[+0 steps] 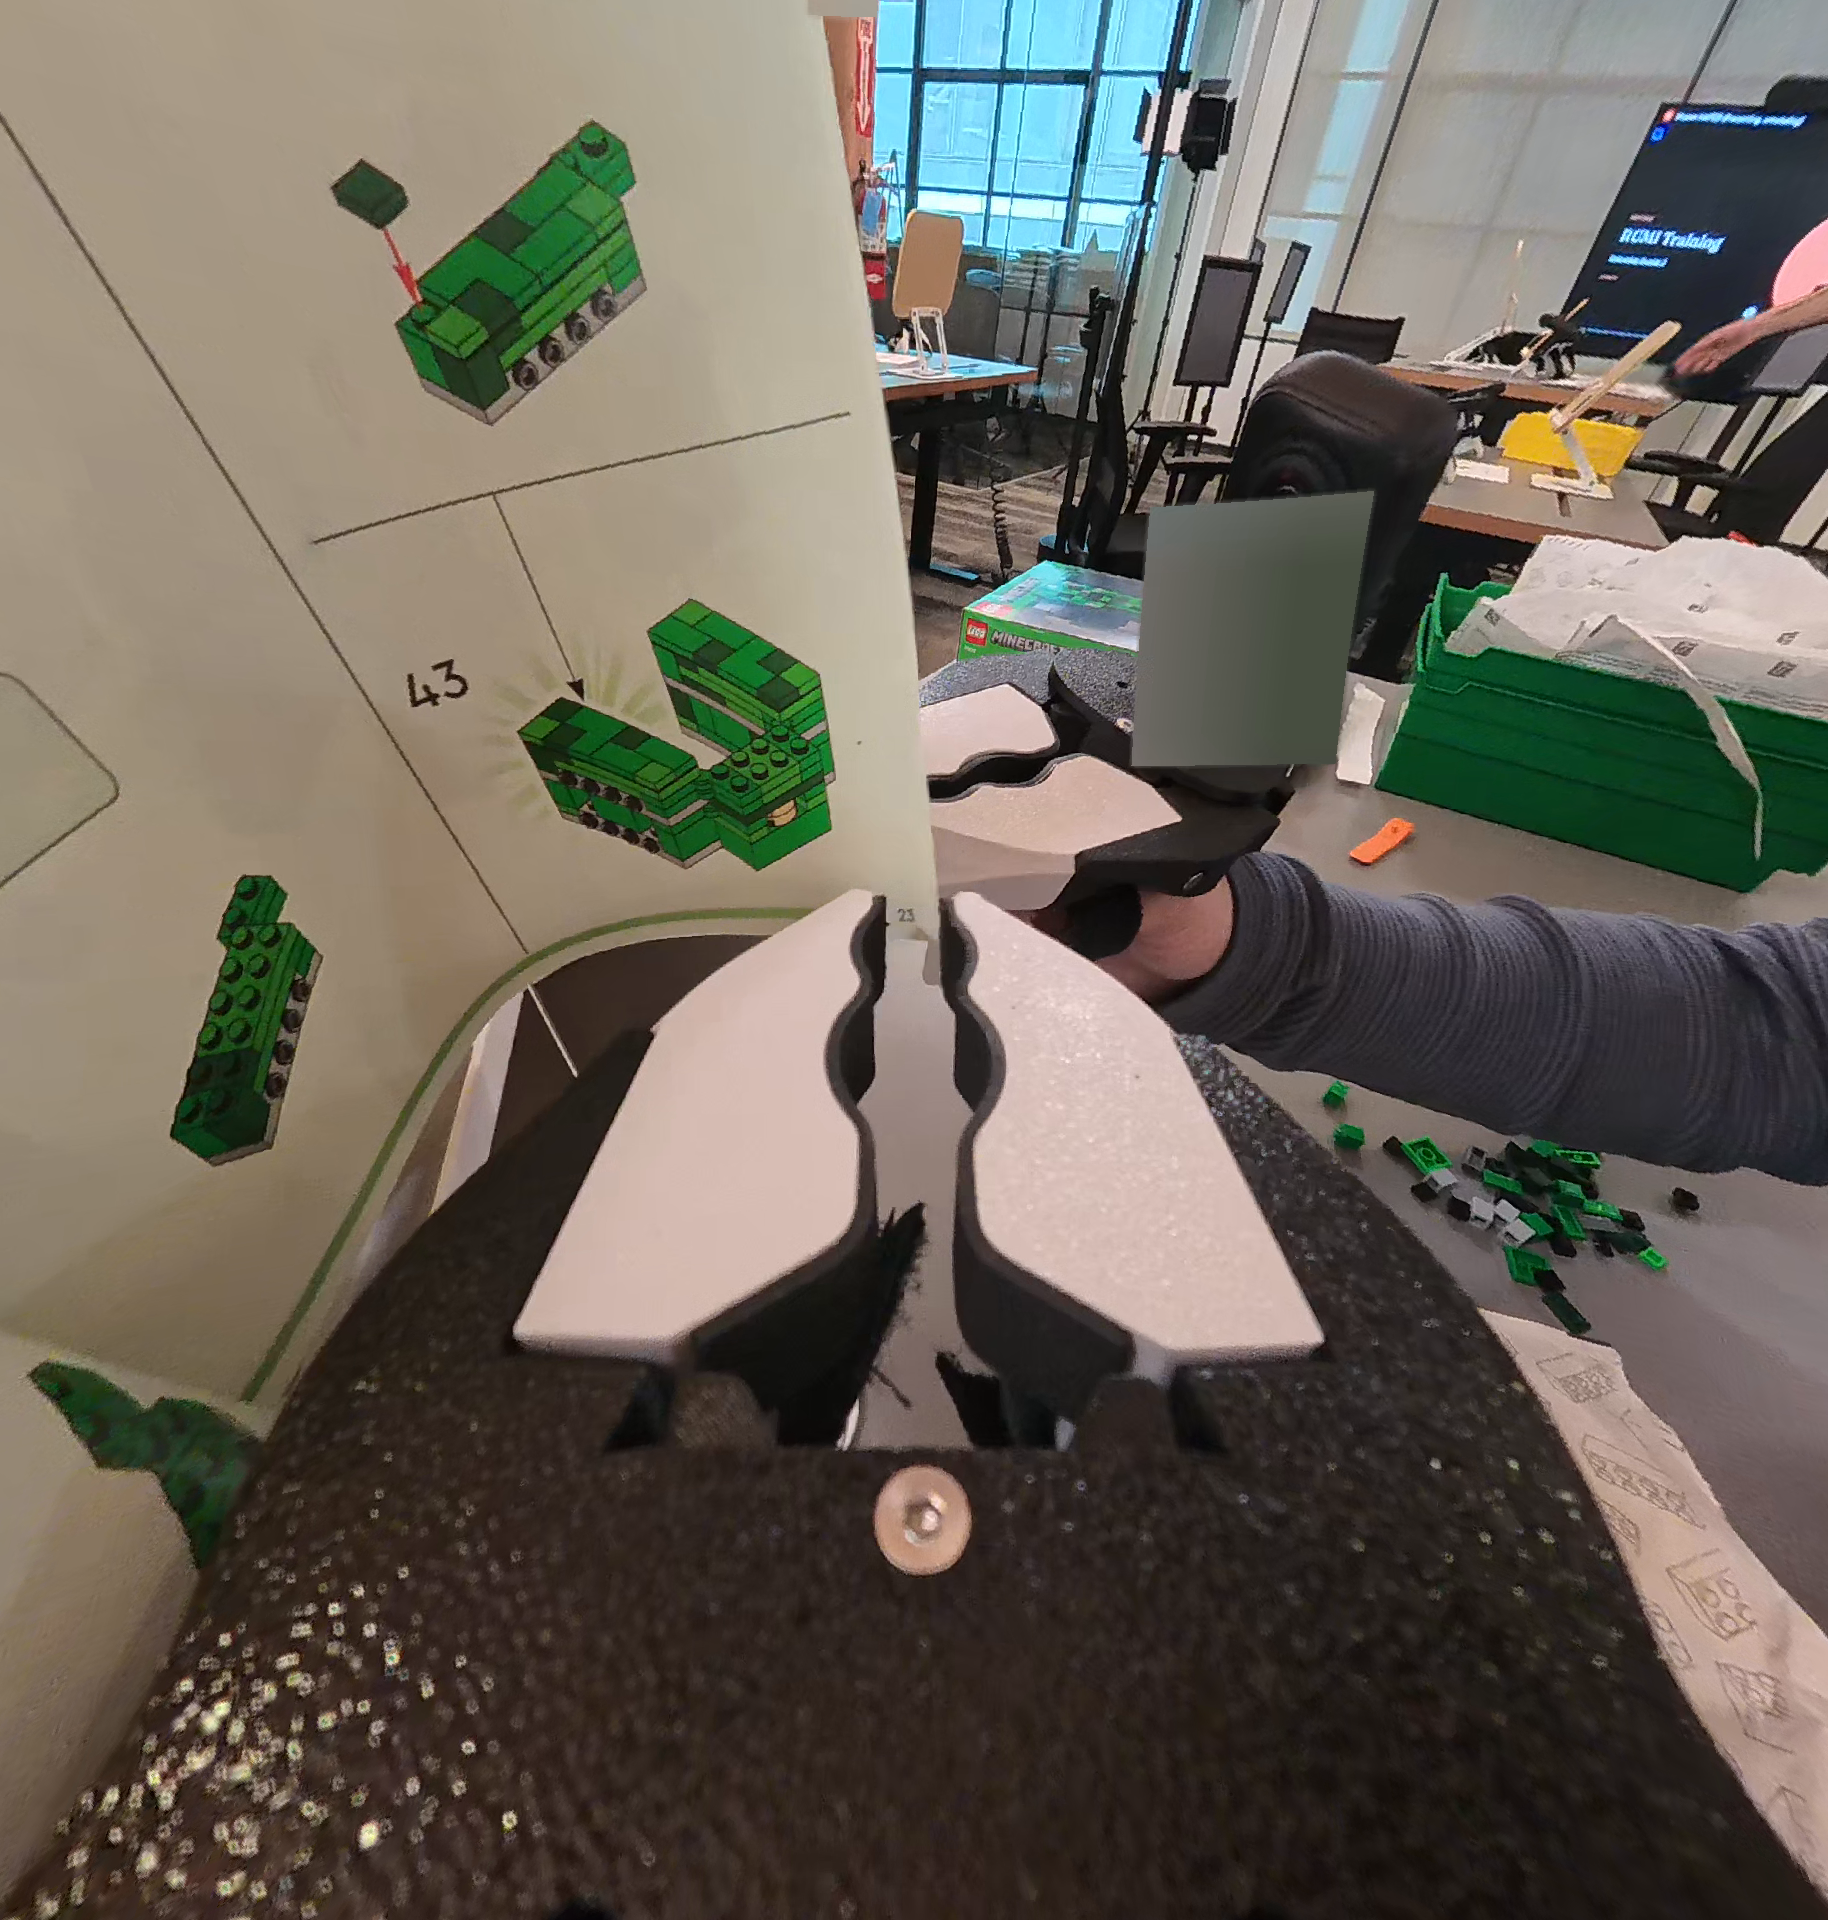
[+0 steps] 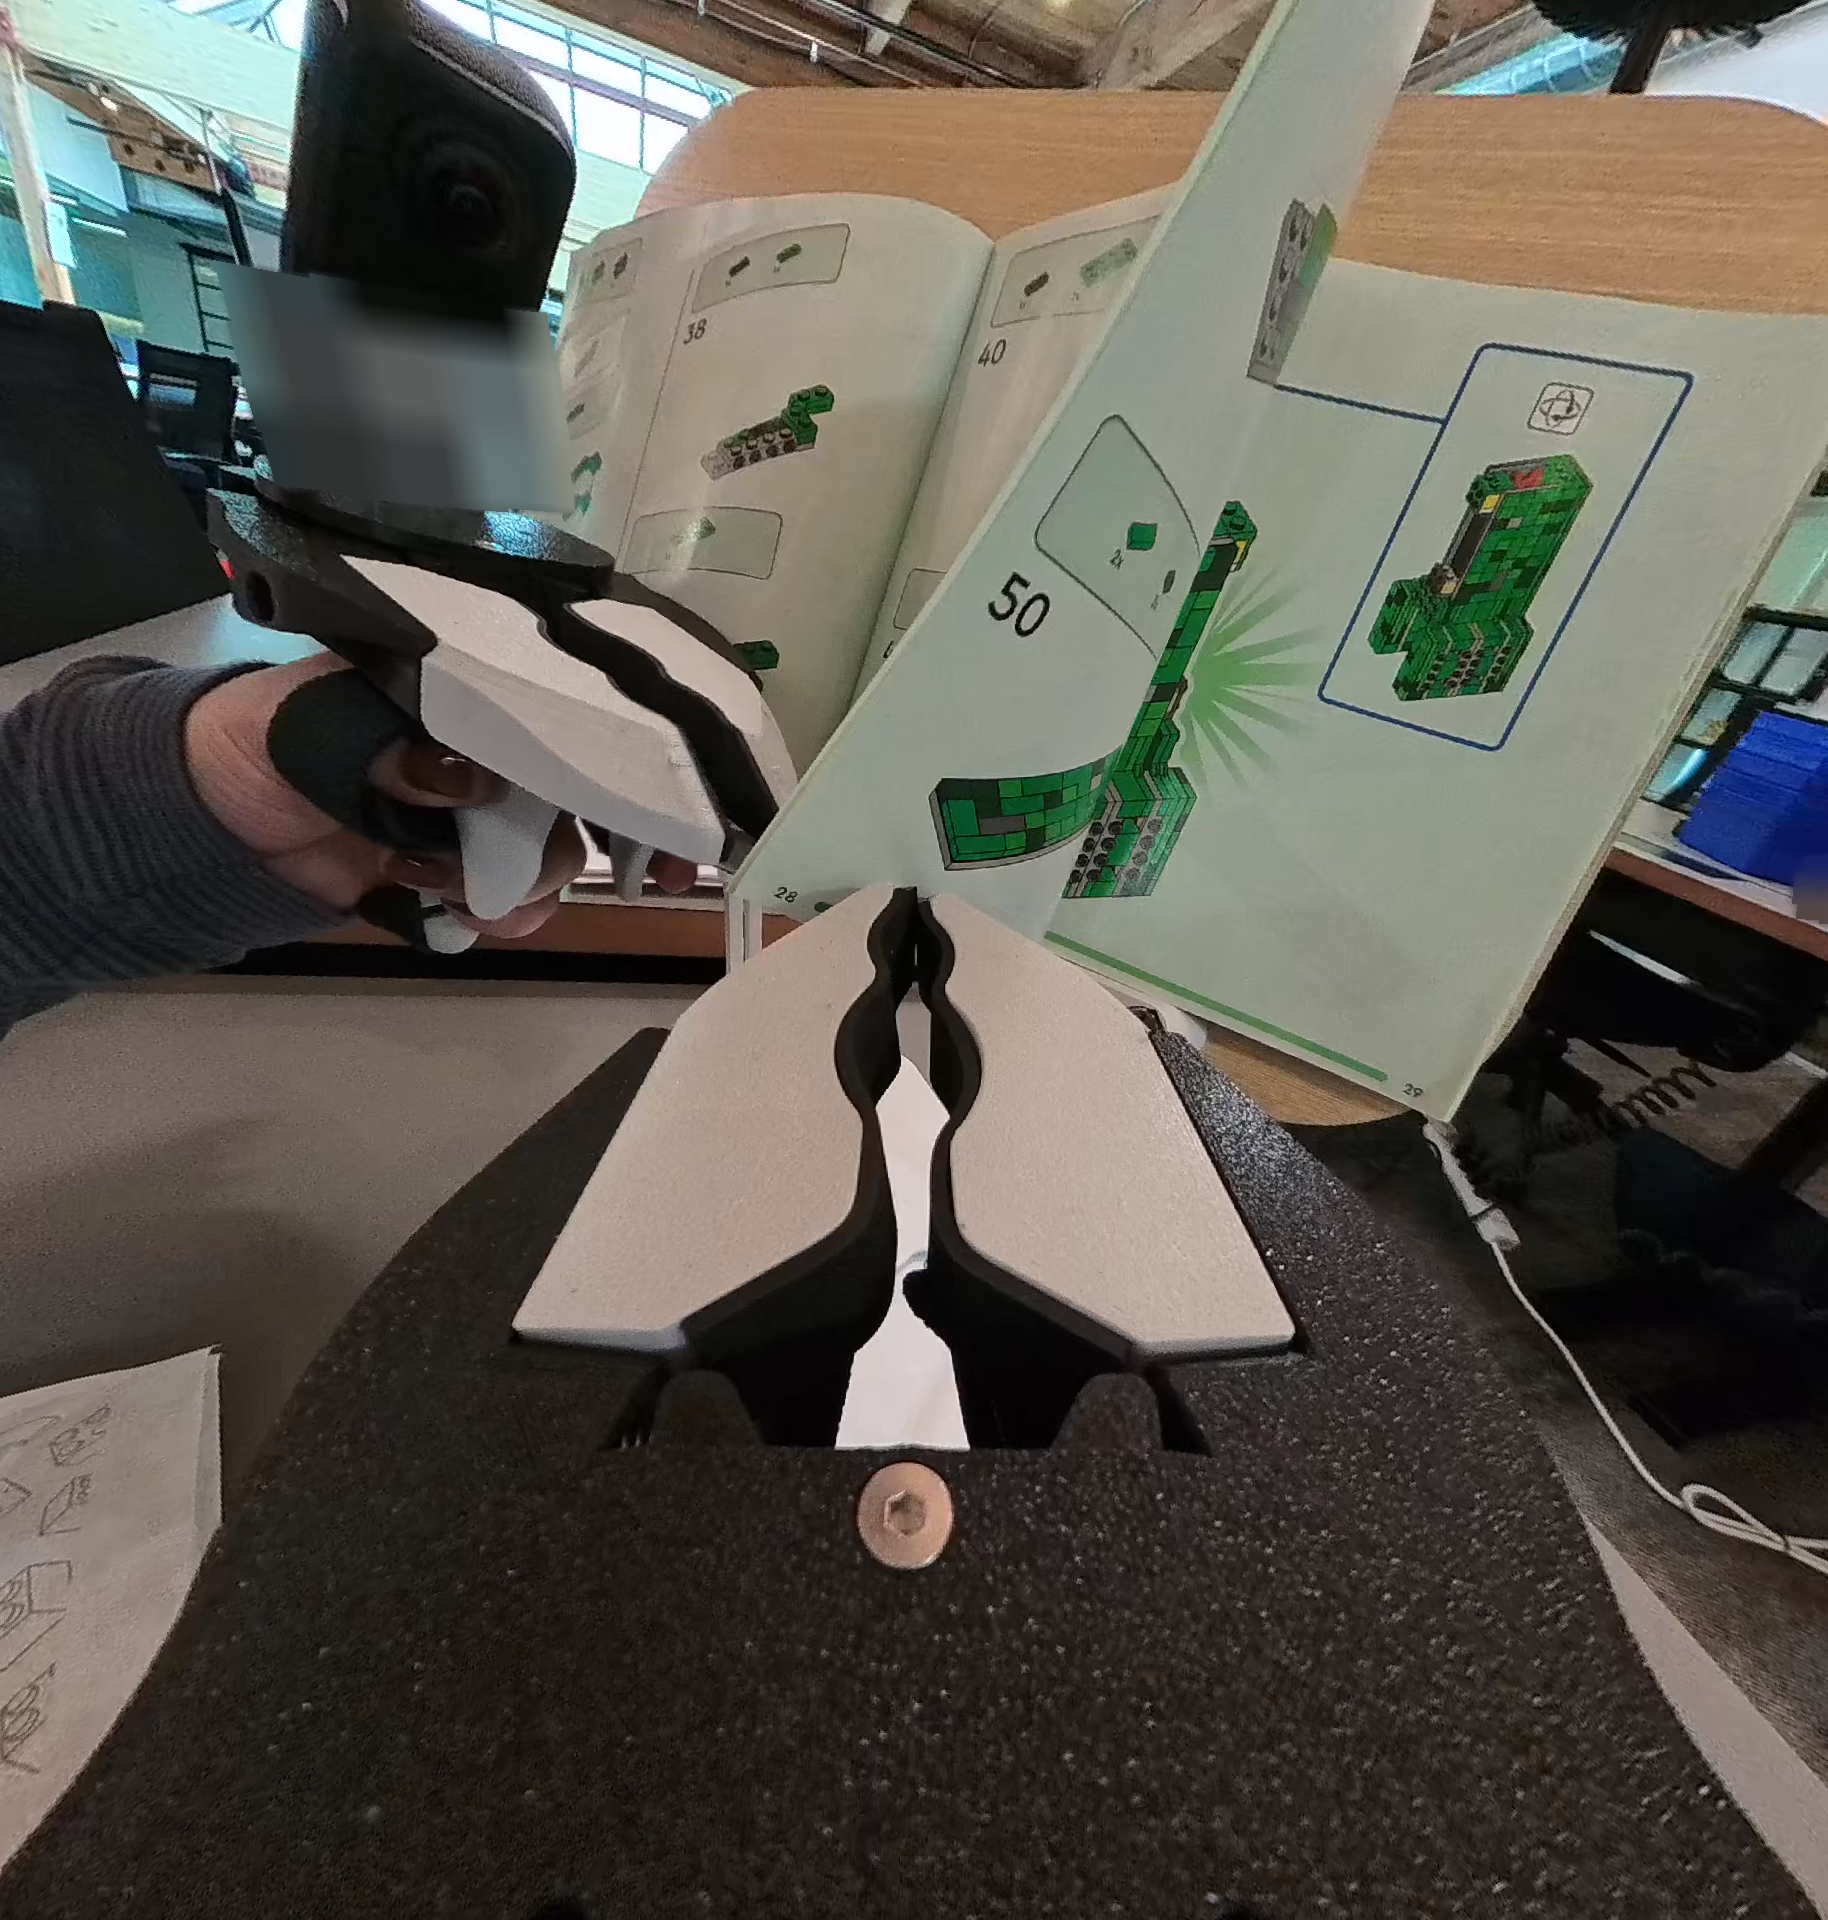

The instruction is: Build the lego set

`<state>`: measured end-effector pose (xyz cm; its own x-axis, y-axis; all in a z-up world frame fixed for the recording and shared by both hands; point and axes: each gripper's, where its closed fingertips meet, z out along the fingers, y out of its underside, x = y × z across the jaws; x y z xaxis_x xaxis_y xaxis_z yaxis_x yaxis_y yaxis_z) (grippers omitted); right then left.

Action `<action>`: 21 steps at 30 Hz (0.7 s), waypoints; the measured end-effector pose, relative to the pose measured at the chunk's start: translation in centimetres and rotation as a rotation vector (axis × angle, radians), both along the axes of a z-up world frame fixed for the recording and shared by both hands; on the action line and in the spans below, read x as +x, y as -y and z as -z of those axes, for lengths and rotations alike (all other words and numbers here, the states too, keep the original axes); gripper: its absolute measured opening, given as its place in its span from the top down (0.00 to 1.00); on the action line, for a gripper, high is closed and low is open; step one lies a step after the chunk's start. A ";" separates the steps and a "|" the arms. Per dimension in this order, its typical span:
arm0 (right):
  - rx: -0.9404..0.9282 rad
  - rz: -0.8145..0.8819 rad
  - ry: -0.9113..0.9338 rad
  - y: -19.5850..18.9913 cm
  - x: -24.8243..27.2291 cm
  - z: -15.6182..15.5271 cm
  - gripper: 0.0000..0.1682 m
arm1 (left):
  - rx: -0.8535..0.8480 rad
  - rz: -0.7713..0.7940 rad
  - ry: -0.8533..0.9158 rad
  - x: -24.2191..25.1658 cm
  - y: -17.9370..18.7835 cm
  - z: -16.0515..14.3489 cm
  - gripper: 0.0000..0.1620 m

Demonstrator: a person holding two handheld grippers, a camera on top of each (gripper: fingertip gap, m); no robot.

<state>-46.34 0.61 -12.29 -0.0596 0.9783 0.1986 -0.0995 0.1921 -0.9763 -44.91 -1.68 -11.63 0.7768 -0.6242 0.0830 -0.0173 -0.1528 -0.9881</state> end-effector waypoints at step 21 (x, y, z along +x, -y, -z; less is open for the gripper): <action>0.003 0.002 -0.001 -0.1 0.1 -0.1 1.00 | 0.010 -0.038 -0.099 -0.1 -0.4 0.8 1.00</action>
